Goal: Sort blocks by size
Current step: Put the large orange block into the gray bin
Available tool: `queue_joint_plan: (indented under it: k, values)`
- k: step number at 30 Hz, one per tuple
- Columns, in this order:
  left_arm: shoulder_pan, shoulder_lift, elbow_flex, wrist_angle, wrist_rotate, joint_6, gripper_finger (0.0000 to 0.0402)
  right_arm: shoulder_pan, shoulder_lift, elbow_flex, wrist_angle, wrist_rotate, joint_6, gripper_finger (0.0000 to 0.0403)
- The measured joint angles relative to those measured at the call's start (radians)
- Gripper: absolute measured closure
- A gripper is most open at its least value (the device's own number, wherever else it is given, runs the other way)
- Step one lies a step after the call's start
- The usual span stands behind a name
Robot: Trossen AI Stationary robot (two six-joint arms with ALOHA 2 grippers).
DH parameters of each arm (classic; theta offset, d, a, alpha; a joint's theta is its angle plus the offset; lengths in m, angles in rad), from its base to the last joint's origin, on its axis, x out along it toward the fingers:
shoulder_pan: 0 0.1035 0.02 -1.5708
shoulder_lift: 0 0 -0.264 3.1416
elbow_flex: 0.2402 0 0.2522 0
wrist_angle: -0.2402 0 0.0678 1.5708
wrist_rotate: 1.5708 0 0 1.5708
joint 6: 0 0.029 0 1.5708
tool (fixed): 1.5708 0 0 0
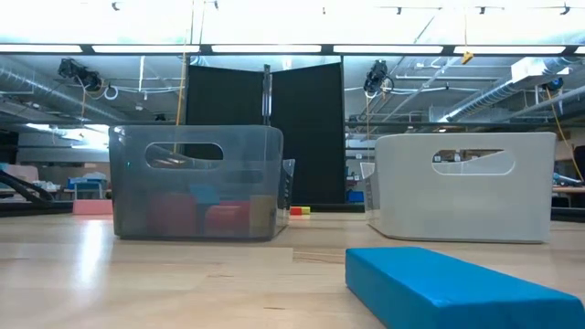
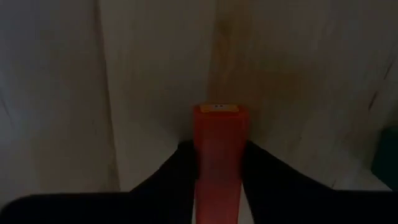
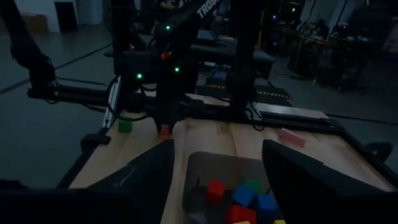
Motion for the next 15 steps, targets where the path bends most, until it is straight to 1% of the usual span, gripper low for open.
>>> queue_joint_plan:
  k: [1, 6, 9, 10, 12, 14, 15]
  values:
    - [0.000, 0.000, 0.000, 0.002, -0.006, 0.000, 0.0303, 0.000, 0.000, 0.000, 0.001, 0.000, -0.007, 0.0149]
    - [0.000, 0.000, 0.001, 0.014, -0.030, -0.027, 0.0301, 0.000, 0.000, 0.000, 0.009, 0.000, -0.031, 0.0150]
    - [-0.002, -0.008, 0.024, 0.006, -0.089, -0.029, 0.0301, 0.000, 0.000, 0.000, 0.008, 0.000, -0.040, 0.0151]
    - [-0.003, -0.015, 0.030, 0.008, -0.126, -0.029, 0.0301, 0.000, 0.000, 0.000, 0.009, 0.000, -0.042, 0.0151]
    - [0.002, -0.047, 0.047, 0.047, -0.284, -0.029, 0.0301, 0.000, 0.000, 0.000, 0.016, 0.000, -0.051, 0.0151]
    - [0.007, -0.099, 0.054, 0.069, -0.419, -0.026, 0.0301, 0.004, -0.003, 0.000, 0.035, 0.000, -0.071, 0.0151]
    - [0.011, -0.122, 0.054, 0.085, -0.466, -0.011, 0.0301, 0.007, -0.007, 0.000, 0.055, 0.000, -0.086, 0.0151]
